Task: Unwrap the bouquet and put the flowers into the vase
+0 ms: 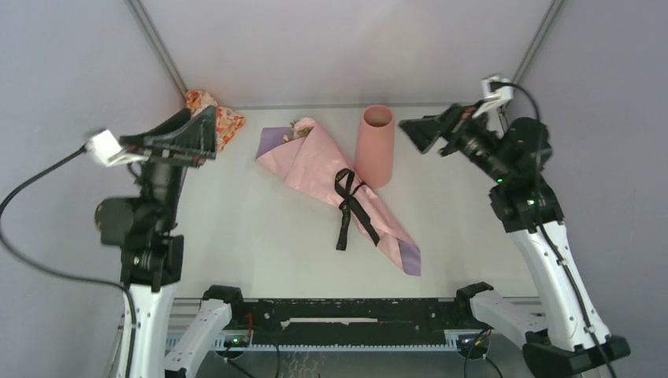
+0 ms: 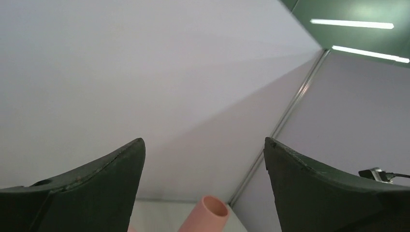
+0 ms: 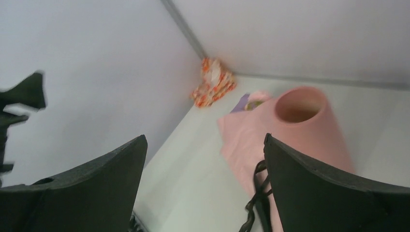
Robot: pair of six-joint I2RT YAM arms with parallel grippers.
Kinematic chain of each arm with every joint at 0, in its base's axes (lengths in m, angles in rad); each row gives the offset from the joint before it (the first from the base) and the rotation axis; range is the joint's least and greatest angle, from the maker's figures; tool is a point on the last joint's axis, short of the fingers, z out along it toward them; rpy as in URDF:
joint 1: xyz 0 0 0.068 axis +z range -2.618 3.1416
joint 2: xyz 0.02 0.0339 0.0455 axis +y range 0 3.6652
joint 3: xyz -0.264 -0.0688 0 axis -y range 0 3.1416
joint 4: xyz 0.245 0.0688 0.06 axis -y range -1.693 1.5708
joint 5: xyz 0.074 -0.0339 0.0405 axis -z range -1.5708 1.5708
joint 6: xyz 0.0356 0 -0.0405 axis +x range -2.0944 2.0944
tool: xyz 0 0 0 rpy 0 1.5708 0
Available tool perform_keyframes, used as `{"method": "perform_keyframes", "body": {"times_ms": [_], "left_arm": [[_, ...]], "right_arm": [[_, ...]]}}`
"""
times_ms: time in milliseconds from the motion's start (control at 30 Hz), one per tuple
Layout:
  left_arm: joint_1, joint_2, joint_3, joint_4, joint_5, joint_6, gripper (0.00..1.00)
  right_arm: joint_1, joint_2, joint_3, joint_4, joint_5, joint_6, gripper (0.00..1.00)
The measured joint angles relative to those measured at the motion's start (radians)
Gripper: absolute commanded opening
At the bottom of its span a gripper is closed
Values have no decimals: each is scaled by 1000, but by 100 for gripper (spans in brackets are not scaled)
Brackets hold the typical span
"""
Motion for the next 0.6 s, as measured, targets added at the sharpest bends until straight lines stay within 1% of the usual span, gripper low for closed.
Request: {"method": "perform_keyframes", "body": {"times_ms": [100,200,300,400,533,600], "left_arm": [[-53,127,25,-56,-52,-1,84],[-170,238,5,-143,-200,19,84],[-274,349,-37,-203,-350,47,84],[-313,436,-81,-233,-407,42,79],[-317,531,-142,-238,-428,10,77],[-317,560,-161,-240,-428,4,76]], "right_arm": [[209,48,20,-72,143,-62,97],[401,101,36,-153,311,-112,86],[519,179,42,-212,433,-127,80],[599,275,5,-227,516,-127,67],[641,432,-89,-235,546,-115,59],[648,509,-122,-241,558,-113,53]]}}
